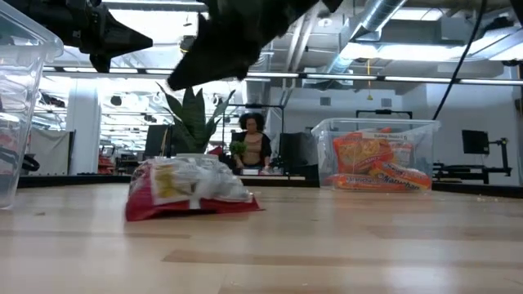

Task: Sort Maruchan noodles
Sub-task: Put the red noodle pack into the bottom left transparent bin

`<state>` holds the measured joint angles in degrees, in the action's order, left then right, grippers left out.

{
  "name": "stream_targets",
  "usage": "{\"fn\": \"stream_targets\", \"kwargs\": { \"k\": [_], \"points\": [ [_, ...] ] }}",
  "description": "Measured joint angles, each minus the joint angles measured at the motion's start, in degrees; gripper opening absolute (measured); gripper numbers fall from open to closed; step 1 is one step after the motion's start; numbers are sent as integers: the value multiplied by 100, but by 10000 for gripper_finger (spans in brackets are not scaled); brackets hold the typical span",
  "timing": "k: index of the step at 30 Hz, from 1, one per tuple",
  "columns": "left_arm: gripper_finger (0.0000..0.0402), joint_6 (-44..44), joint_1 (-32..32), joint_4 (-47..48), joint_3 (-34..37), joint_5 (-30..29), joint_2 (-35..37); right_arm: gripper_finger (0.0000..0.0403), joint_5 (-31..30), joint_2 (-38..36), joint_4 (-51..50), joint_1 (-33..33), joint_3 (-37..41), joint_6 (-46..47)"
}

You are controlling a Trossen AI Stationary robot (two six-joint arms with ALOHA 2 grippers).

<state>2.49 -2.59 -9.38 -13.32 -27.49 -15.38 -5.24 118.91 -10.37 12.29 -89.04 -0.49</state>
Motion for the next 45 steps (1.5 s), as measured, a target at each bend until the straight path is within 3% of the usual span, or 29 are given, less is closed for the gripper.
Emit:
{"fn": "stream_targets", "kwargs": {
  "k": [6, 9, 13, 16, 20, 25, 39, 42, 45],
  "points": [
    [0, -5, 0, 1, 0, -4, -1, 44, 9, -427, -321, -182, -8, 264],
    [0, -5, 0, -5, 0, -17, 0, 67, 425, -460, -539, -305, -20, 542],
    [0, -7, 0, -1, 0, -18, 0, 124, 1315, -344, -935, -479, -5, 1036],
    [0, -7, 0, -3, 0, -19, 0, 181, 1631, -200, -988, -503, -15, 968],
    [0, -9, 0, -3, 0, -17, 0, 253, 1628, -47, -996, -489, -25, 512],
    [0, -9, 0, 0, 0, -17, 0, 296, 1357, 45, -899, -595, -38, 28],
    [0, -29, 0, 139, 0, -30, 0, 294, 1316, 743, -687, -648, -56, -533],
    [0, -66, 0, 139, 0, -103, 0, 256, 1304, 752, -787, -644, -54, -564],
    [0, -138, 0, 142, 0, -150, 0, 165, 1143, 686, -983, -644, -47, -615]
  ]
}}
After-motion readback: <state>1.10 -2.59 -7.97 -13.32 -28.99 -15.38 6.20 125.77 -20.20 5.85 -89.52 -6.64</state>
